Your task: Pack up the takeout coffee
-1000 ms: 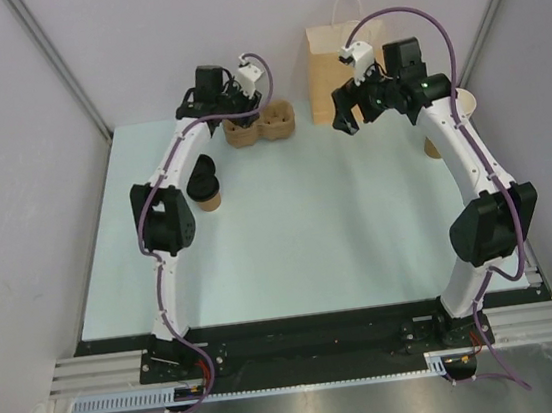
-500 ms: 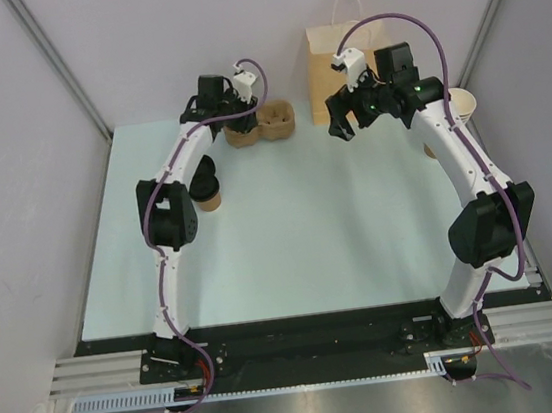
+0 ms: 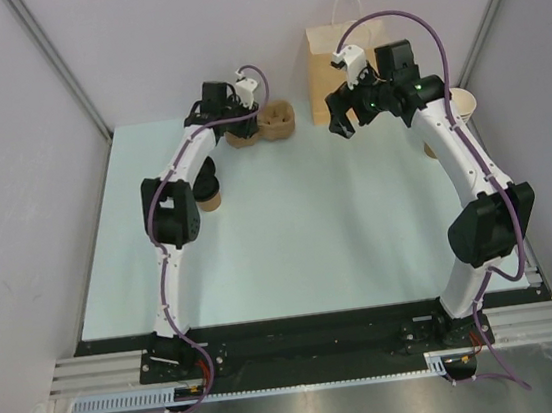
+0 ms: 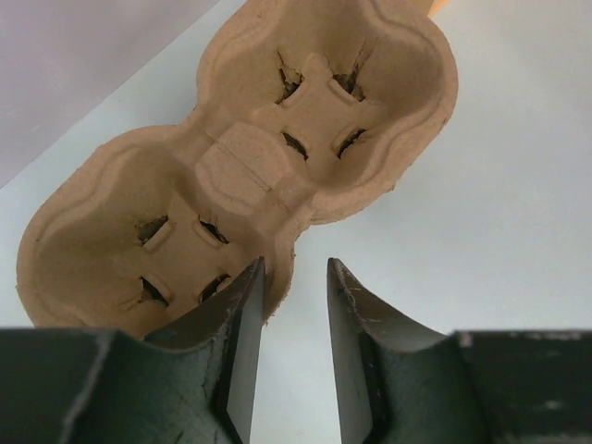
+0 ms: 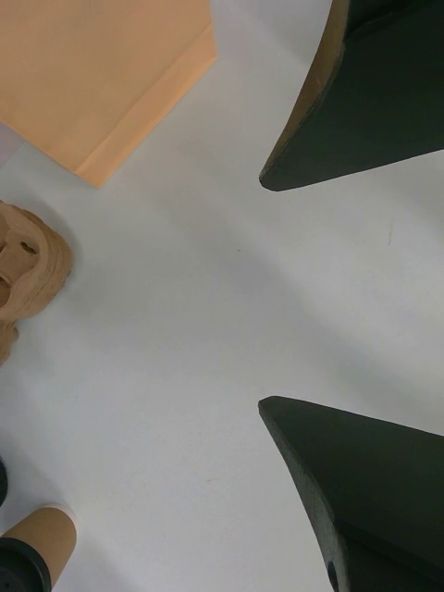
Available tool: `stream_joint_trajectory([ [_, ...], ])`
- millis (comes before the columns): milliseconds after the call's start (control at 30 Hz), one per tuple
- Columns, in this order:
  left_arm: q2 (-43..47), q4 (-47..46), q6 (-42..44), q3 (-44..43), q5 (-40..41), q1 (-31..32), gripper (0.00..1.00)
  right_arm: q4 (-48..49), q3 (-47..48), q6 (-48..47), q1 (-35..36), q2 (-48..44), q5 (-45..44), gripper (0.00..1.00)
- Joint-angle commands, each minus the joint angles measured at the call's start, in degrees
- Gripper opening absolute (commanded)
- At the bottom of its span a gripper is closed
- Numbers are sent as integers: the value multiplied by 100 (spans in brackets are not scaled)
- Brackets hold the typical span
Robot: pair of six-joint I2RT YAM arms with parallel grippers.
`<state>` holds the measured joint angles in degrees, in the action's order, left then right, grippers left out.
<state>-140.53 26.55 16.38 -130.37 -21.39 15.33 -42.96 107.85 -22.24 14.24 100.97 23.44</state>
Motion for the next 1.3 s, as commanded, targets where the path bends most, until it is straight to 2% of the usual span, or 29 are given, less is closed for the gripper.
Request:
stream_joint_trajectory([
  [0,-54,-229,-188,-252,-76,-74,34,60,236,-61,26,81,-33,100],
  [100,-27,-272,-241,-252,-129,-92,29,60,236,-53,44,98,-15,100],
  [333,43,-334,-329,-252,-269,-92,31,60,298,-53,79,160,-15,100],
  [533,-27,-308,-320,-279,-269,-92,22,60,324,-70,97,169,-50,100],
  [767,-80,-290,-302,-305,-261,-92,19,51,394,-96,105,221,-77,100],
  [933,-124,-299,-320,-314,-252,-92,23,42,429,-114,97,248,-94,100],
  [1100,-133,-308,-346,-332,-270,-92,20,42,456,-114,105,265,-103,100],
  [1267,-80,-343,-442,-340,-375,-92,6,51,465,-96,105,292,-94,100],
])
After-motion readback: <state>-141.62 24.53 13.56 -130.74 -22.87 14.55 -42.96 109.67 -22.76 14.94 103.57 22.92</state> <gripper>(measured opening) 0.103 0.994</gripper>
